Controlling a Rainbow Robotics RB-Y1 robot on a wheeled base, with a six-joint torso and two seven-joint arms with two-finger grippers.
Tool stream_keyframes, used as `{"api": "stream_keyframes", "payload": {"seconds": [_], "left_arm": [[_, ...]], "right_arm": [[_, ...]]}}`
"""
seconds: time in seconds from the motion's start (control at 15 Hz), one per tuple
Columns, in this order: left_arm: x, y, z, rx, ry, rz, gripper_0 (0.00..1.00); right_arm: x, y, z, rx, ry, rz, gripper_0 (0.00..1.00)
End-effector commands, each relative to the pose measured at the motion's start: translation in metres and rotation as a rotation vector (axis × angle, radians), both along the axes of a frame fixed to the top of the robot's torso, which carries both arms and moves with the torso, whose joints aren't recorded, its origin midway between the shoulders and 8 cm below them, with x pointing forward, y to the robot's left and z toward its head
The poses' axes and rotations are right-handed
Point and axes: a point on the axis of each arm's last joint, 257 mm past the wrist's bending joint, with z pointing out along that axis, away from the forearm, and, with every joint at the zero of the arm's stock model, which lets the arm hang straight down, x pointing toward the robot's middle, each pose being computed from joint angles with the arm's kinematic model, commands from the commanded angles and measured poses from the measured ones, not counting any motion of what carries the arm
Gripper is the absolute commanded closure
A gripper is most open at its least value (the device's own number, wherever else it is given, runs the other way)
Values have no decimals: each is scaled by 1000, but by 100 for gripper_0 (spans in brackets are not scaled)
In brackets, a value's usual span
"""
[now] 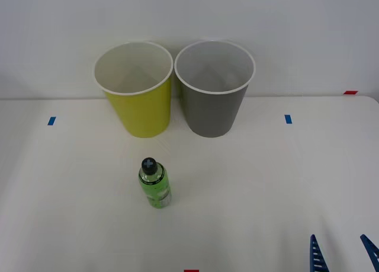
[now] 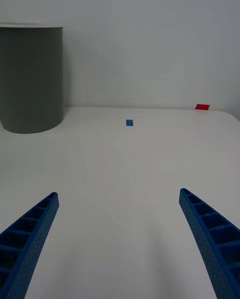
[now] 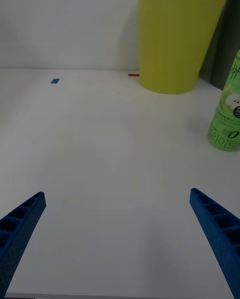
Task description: Put cans in the gray bin and PET bottles in the light green bin.
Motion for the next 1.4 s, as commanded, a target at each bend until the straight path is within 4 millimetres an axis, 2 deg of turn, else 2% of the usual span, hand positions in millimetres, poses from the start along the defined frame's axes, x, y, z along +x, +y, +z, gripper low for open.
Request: {"api": "stream_keyframes", "payload": {"seconds": [0.07,0.73,0.8,0.87,1.0,1.2,1.4], "left_arm": [[0,0,0,0,0,0,0],[0,0,0,0,0,0,0],[2,-3,-16,-18,24,-4,0],[4,-4,-16,-21,19,-5,0],[12,-7,-13,-42,1,-34,0],[24,-7,-16,36,6,-80,0],[45,-13,-6,70,-46,-117,0]], "right_arm": [[0,0,0,0,0,0,16],[0,0,0,0,0,0,17],[0,0,0,0,0,0,17],[0,0,0,0,0,0,16],[0,0,0,0,0,0,17],[0,0,0,0,0,0,17],[0,0,0,0,0,0,16]]}}
